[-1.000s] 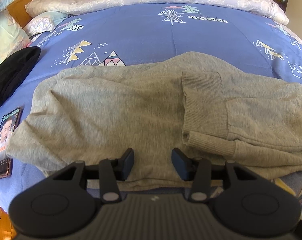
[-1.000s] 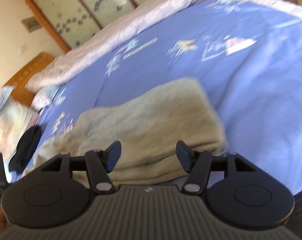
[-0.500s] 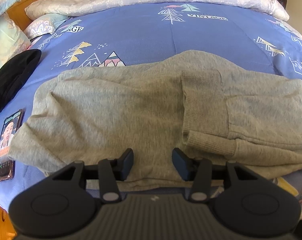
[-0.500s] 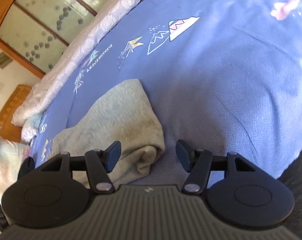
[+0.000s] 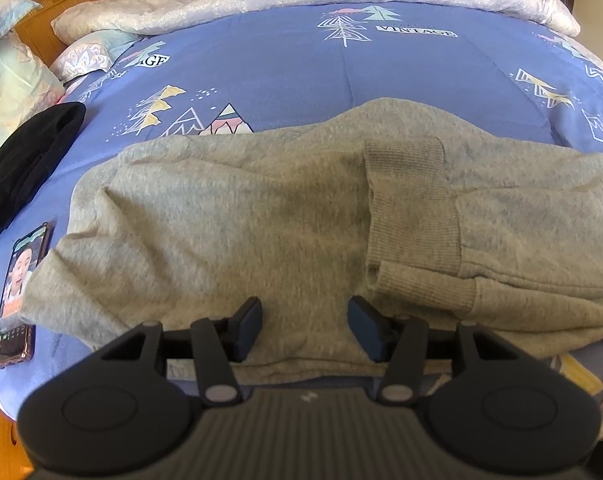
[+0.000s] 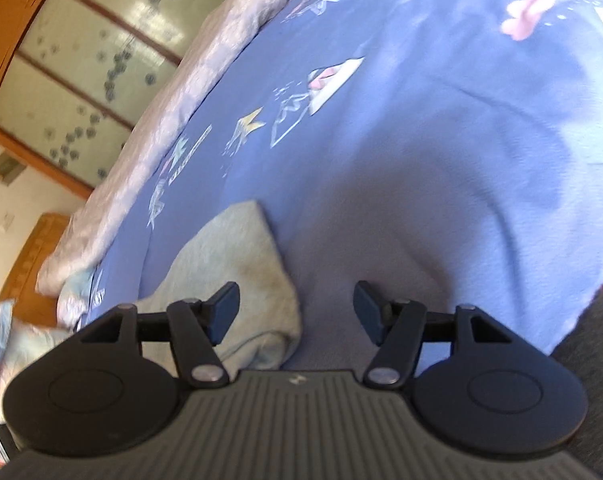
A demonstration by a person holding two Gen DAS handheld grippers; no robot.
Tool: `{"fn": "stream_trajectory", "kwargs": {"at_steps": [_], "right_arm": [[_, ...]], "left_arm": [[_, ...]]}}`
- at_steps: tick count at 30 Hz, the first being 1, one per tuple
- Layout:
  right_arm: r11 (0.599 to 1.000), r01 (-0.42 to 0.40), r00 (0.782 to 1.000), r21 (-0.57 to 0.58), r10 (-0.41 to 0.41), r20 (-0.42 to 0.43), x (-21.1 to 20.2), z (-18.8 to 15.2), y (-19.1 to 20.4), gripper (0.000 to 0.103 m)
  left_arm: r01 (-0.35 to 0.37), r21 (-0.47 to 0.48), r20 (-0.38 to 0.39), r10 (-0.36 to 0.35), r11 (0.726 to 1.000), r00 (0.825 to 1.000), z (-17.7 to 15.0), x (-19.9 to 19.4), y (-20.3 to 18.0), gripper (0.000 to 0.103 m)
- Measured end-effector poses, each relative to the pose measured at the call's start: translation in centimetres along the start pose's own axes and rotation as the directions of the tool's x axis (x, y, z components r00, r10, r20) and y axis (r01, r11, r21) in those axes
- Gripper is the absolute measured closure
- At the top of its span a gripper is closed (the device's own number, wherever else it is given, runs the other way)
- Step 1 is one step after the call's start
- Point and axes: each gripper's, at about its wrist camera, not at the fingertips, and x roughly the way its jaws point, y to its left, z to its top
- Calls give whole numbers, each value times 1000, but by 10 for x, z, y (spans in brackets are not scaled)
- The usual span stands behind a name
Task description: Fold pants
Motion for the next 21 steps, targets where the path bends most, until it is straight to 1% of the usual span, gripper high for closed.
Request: {"fn": "stream_trajectory", "kwargs": {"at_steps": [3,8,11,12,14,17,18,20,21], "right_arm": [[996,-46,999,73,48,-17,1,2,-14,34],[986,-109,994,129,111,-14,-1,3,-24,24],[978,-137,990,156,140,-6,-3,4,-28,20],[976,-149,988,159,152,-3,-3,4,-29,18],[972,-171,985,163,173,2,-4,3,-31,15],[975,-175,984,139,179,-12,-5,6,-31,12],[975,-183,982,126,186,-16,-5,6,-30,7],[970,-217,976,113,219,-14,-4,5,-30,1],[967,-228,973,112,231,-10,-4,4,-31,0]], "left_arm": [[-6,2,0,6,1000,1000,0,1,-1,53],[-14,8,0,14,1000,1000,0,0,-3,52],[-18,10,1,18,1000,1000,0,0,-4,52],[-19,10,0,19,1000,1000,0,0,-5,52],[-20,11,0,20,1000,1000,0,0,-5,52],[-22,12,-2,22,1000,1000,0,0,-5,52],[-22,11,-2,22,1000,1000,0,0,-5,52],[-10,0,-7,10,1000,1000,1,-1,-2,52],[5,-19,-11,-6,1000,1000,3,-2,3,52]]}}
